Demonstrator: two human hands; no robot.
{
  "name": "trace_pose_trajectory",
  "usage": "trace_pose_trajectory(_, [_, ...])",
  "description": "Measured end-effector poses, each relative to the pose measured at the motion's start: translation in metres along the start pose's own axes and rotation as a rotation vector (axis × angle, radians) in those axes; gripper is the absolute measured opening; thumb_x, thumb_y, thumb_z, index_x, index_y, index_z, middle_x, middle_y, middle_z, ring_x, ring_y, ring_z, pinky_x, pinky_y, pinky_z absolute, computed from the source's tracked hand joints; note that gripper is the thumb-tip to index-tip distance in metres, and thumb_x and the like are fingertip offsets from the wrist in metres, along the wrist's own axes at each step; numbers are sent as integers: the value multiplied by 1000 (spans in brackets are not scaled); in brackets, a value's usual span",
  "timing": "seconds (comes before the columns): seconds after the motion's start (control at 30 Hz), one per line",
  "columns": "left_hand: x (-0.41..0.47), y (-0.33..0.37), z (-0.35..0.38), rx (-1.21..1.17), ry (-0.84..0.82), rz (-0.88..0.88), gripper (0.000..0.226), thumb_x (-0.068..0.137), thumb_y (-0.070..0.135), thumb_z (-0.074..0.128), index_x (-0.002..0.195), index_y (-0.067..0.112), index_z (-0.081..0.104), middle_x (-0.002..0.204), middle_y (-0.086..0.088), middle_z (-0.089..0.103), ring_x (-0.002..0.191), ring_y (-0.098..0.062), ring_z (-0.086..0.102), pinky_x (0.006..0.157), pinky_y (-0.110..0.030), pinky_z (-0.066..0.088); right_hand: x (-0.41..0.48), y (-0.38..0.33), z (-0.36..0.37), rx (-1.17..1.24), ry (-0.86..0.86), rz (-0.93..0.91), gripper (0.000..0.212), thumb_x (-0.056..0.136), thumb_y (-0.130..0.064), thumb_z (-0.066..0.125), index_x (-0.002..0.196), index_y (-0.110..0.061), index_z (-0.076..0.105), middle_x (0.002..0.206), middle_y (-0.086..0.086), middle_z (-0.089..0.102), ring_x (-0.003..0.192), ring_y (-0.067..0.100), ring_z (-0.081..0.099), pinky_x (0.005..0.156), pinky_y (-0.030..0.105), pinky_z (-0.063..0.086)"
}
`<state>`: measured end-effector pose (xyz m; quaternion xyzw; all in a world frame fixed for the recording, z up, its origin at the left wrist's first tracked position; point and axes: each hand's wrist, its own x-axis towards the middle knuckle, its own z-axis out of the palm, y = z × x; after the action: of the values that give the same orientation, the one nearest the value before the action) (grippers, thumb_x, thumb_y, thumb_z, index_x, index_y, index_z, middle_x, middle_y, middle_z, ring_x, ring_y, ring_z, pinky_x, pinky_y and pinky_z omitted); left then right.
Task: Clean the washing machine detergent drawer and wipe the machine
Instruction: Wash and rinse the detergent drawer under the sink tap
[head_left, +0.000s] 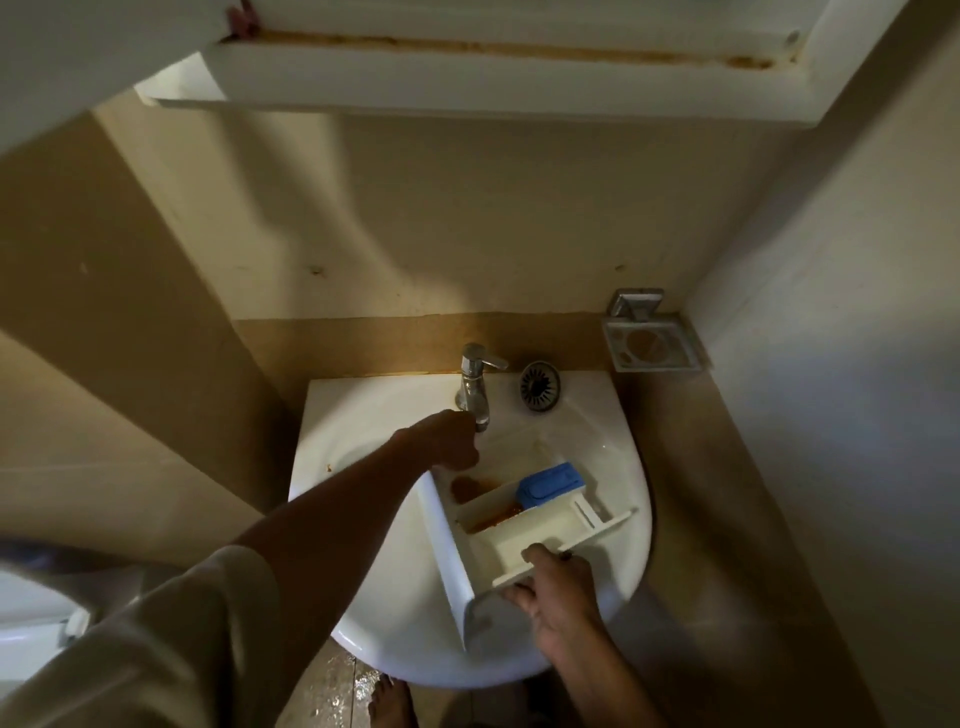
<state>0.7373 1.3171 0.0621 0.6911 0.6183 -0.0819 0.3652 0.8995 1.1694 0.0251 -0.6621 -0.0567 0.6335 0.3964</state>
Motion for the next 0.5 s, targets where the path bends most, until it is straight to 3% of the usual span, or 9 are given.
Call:
trace_pose_trajectory(0.1, [-7, 1, 11, 150, 181, -2, 32, 92, 25, 62, 118, 7, 66, 109, -5, 68, 100, -19, 63, 94, -30, 50, 4, 5, 11, 115, 30, -40, 38, 89, 8, 58, 124, -6, 52, 114, 18, 67, 100, 34, 67, 76, 46, 60])
trace_pose_trajectory(0.2, [-14, -13, 28, -63, 537, -63, 35, 88, 14, 63, 122, 4, 66, 123, -11, 64, 114, -26, 56, 99, -33, 46, 7, 3, 16, 171, 82, -75, 40, 90, 7, 59, 126, -8, 48, 113, 17, 65, 94, 31, 68, 79, 46, 58])
trace_pose_trajectory(0.23, [-16, -18, 31, -193, 566, -76, 44, 88, 14, 64, 132, 4, 59, 132, -14, 60, 120, -30, 54, 100, -36, 47, 9, 2, 15, 181, 101, -87, 41, 90, 6, 59, 127, -8, 48, 114, 17, 65, 93, 31, 68, 81, 47, 57])
trace_pose_trajectory(0.3, [-20, -22, 34, -437, 450, -107, 66, 92, 15, 66, 151, 7, 36, 145, -18, 50, 127, -35, 53, 102, -40, 48, 12, 2, 12, 175, 117, -98, 41, 90, 5, 60, 127, -9, 48, 114, 17, 66, 94, 31, 68, 84, 49, 57])
trace_pose_trajectory(0.4, [-29, -18, 42, -716, 329, -169, 83, 95, 5, 61, 159, 11, 10, 152, -17, 44, 129, -35, 54, 92, -35, 55, 10, 6, 16, 114, 101, -97, 40, 90, 4, 61, 125, -10, 49, 112, 16, 66, 96, 31, 68, 85, 48, 57])
trace_pose_trajectory(0.43, [-30, -20, 45, -737, 363, -196, 79, 94, 3, 60, 158, 12, 15, 150, -16, 47, 125, -34, 56, 88, -34, 58, 8, 9, 19, 93, 94, -93, 37, 90, 4, 60, 122, -11, 50, 112, 16, 66, 96, 31, 68, 86, 49, 57])
trace_pose_trajectory(0.5, [-33, -30, 45, -758, 445, -244, 58, 88, 6, 62, 143, 11, 43, 136, -13, 58, 112, -28, 61, 91, -42, 58, 6, 13, 24, 83, 73, -70, 30, 90, 6, 57, 115, -9, 53, 110, 17, 67, 94, 31, 67, 83, 48, 58])
